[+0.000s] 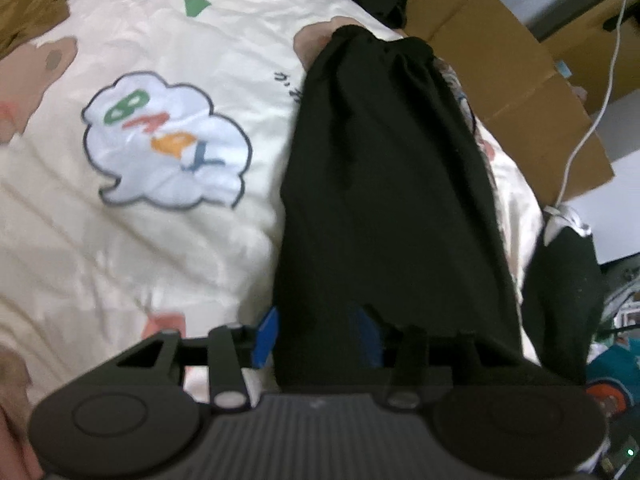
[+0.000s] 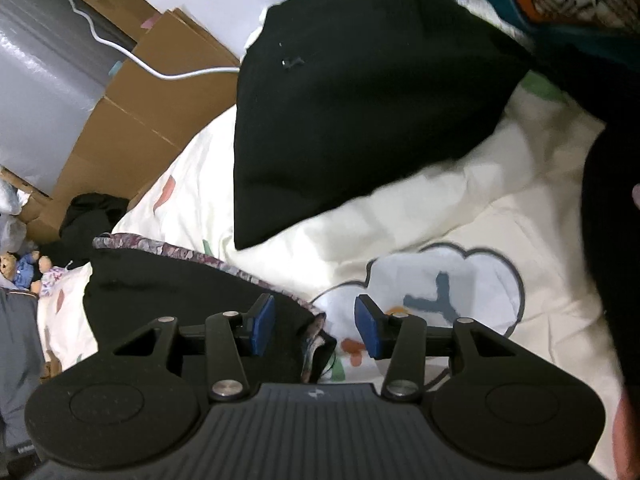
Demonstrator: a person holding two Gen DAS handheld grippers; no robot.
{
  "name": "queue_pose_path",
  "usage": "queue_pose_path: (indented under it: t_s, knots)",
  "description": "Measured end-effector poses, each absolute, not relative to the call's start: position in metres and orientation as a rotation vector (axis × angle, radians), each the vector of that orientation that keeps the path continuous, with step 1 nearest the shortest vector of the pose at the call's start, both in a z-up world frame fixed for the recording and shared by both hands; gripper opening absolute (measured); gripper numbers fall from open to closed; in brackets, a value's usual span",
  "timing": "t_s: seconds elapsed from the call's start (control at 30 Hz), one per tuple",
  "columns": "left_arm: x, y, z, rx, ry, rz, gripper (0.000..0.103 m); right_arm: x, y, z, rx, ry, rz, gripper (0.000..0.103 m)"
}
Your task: Fold clothes
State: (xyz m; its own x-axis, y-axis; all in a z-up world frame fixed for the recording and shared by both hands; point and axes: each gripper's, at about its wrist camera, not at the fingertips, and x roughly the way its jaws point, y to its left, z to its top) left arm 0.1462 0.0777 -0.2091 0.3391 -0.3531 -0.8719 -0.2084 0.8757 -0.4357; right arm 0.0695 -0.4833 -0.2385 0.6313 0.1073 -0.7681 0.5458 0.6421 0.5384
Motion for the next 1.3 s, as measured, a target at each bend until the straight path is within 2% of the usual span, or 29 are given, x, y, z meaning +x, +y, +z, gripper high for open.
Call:
queue_pose_path:
  t_s: [0.47,0.93,1.13,1.2,1.3]
  knots:
    - [0.086,0.06,-0.235,-0.568,1.332,-0.143,0.05,0.075,-0.479,-0.256,0.92,0.959,-0.234,0.05]
    - [0.075,0.033,-0.274,-0.488,1.428,-0.175,0.051,0.077,-0.479,-0.26,0.926,1.0,-0.223,0.05]
    - [0.073,0.027,-0.283,-0.51,1.415,-0.176,0.053,0.082,-0.479,-0.266,0.921,1.021,-0.224,0.05]
    - [0.073,0.029,-0.284,-0.529,1.407,-0.176,0.052,0.083,-0.481,-0.268,0.933,1.019,-0.231,0.05]
    - [0.073,0.033,-0.286,-0.576,1.396,-0.179,0.044,0.083,-0.483,-0.271,0.947,1.017,-0.239,0.05]
